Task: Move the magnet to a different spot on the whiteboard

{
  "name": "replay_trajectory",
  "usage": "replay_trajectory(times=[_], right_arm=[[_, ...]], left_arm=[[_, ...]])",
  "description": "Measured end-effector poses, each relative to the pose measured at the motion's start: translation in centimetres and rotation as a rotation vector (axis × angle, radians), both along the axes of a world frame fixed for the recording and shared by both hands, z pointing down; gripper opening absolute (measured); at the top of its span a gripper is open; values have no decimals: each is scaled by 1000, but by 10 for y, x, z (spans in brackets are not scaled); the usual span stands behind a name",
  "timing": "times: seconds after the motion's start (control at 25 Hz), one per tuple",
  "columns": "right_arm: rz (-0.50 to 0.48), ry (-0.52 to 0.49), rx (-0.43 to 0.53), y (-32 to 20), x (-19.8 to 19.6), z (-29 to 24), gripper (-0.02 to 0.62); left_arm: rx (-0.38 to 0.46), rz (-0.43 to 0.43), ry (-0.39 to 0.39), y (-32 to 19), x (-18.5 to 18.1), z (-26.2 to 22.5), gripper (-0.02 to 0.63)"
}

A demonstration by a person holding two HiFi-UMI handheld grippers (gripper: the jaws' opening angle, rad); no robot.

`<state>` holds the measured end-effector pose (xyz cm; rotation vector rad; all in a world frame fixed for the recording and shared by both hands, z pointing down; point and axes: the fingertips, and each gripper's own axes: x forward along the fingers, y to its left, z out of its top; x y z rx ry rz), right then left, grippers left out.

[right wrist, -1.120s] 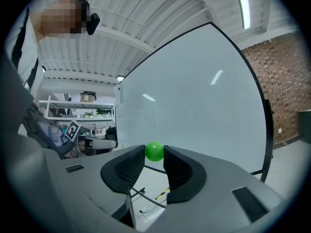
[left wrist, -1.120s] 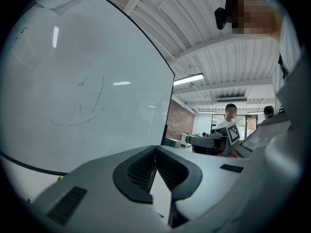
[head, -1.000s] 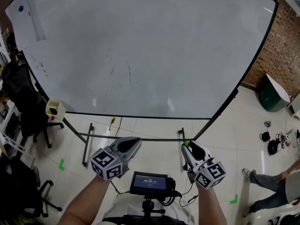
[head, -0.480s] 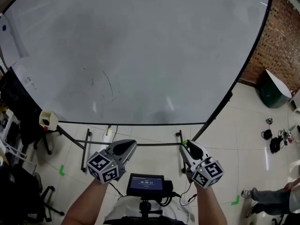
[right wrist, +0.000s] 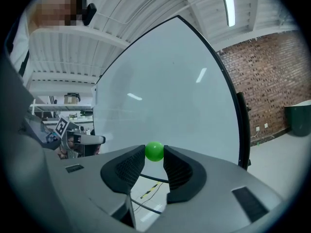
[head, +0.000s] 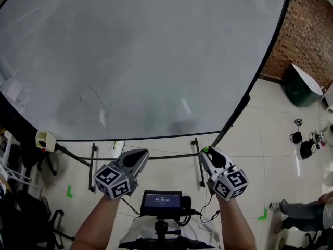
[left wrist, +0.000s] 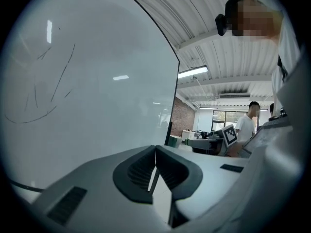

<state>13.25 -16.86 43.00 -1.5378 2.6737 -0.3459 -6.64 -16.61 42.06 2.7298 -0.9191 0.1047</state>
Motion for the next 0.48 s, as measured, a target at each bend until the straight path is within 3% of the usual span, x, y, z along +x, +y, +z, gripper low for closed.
replay_trajectory(times=[0.48], right_arm=[[43, -64, -40, -45, 67, 21, 129]], left_arm=[[-11, 5, -38, -27, 69, 13, 23]])
